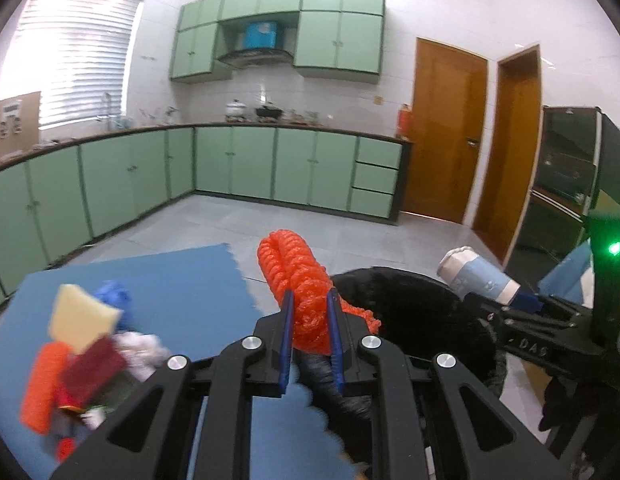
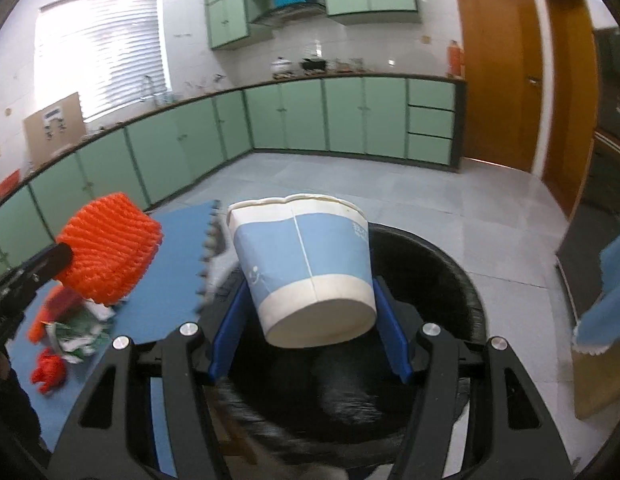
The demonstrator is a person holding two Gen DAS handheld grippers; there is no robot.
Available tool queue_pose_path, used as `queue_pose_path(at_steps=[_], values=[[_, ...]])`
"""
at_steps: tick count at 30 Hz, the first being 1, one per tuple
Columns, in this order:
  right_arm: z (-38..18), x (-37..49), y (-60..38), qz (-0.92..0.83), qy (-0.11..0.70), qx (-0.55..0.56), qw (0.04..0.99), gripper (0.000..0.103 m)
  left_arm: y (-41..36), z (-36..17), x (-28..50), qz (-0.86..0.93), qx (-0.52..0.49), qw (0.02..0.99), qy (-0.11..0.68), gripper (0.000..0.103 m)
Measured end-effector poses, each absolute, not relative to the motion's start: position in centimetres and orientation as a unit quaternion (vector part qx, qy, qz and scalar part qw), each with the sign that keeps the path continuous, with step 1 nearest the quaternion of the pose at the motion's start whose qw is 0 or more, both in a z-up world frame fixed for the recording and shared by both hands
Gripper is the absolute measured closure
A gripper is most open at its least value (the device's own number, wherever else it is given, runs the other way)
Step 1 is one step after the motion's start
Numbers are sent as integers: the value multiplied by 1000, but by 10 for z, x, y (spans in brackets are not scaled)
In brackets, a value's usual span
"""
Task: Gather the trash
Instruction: 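Carry the net and cup over the black bin and open both tools, then return both tools to the pile and grasp another orange net with the left tool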
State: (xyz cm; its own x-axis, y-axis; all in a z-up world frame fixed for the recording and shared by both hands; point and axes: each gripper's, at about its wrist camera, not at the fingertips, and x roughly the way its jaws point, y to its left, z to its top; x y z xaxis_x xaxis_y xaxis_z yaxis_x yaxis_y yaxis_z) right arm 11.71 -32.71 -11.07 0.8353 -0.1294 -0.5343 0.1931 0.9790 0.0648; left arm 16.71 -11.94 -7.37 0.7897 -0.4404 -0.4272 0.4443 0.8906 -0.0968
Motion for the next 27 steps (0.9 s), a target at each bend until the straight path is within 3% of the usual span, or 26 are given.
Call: queue_pose_path(at_steps=[9, 11, 13, 15, 20, 22, 27], values=[[-158, 130, -379, -123, 306, 69, 942, 42, -200, -110, 195, -283, 18, 920, 272, 87], [-167, 134, -388, -135, 312, 66, 938, 38, -208, -118, 200, -285, 23, 915, 284, 83], [-174, 137, -391, -144, 316, 62, 936, 27, -212, -124, 206, -284, 19, 911, 297, 69], [-177, 136, -392, -151, 317, 60, 934, 23, -208, -126, 208, -278, 15, 911, 304, 62], [-176, 129, -378, -156, 309, 49, 937, 14, -184, -118, 205, -255, 14, 922, 292, 55], [-169, 125, -366, -149, 304, 51, 939, 13, -168, -112, 199, -238, 16, 929, 283, 50], [-150, 122, -321, -110, 285, 61, 950, 13, -112, -96, 180, -198, 27, 946, 257, 48]])
